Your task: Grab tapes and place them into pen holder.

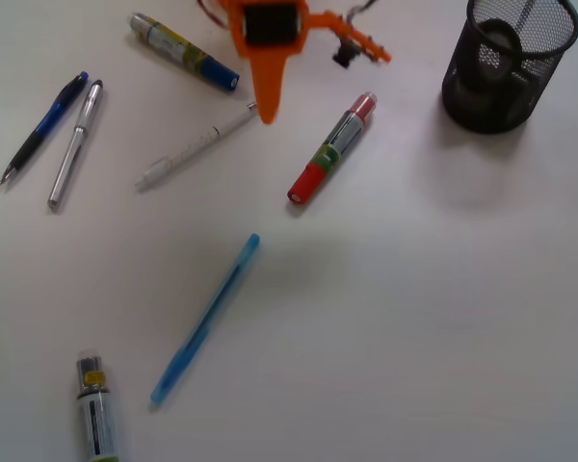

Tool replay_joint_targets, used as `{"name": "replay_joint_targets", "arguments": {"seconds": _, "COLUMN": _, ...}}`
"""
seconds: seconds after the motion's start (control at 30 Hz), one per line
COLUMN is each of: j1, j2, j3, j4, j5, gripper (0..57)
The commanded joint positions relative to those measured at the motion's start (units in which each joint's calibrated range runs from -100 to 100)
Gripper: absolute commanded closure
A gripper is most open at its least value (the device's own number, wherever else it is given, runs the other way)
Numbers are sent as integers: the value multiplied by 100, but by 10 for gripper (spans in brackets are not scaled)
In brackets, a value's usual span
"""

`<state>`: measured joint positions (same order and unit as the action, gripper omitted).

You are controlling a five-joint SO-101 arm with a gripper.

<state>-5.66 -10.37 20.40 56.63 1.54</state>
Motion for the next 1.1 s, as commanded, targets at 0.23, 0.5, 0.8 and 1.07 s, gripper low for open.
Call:
{"name": "replay_joint_targets", "arguments": {"seconds": 0.23, "j1": 286, "j2": -5818, "j3": 6212, "j4": -3275, "j5": 49, "gripper": 569}}
{"name": "replay_joint_targets", "arguments": {"seconds": 0.5, "j1": 742, "j2": -8411, "j3": 7924, "j4": -2653, "j5": 186, "gripper": 571}}
{"name": "replay_joint_targets", "arguments": {"seconds": 0.8, "j1": 674, "j2": -8844, "j3": 7716, "j4": -737, "j5": 34, "gripper": 571}}
{"name": "replay_joint_targets", "arguments": {"seconds": 1.07, "j1": 218, "j2": -8844, "j3": 7553, "j4": -46, "j5": -147, "gripper": 571}}
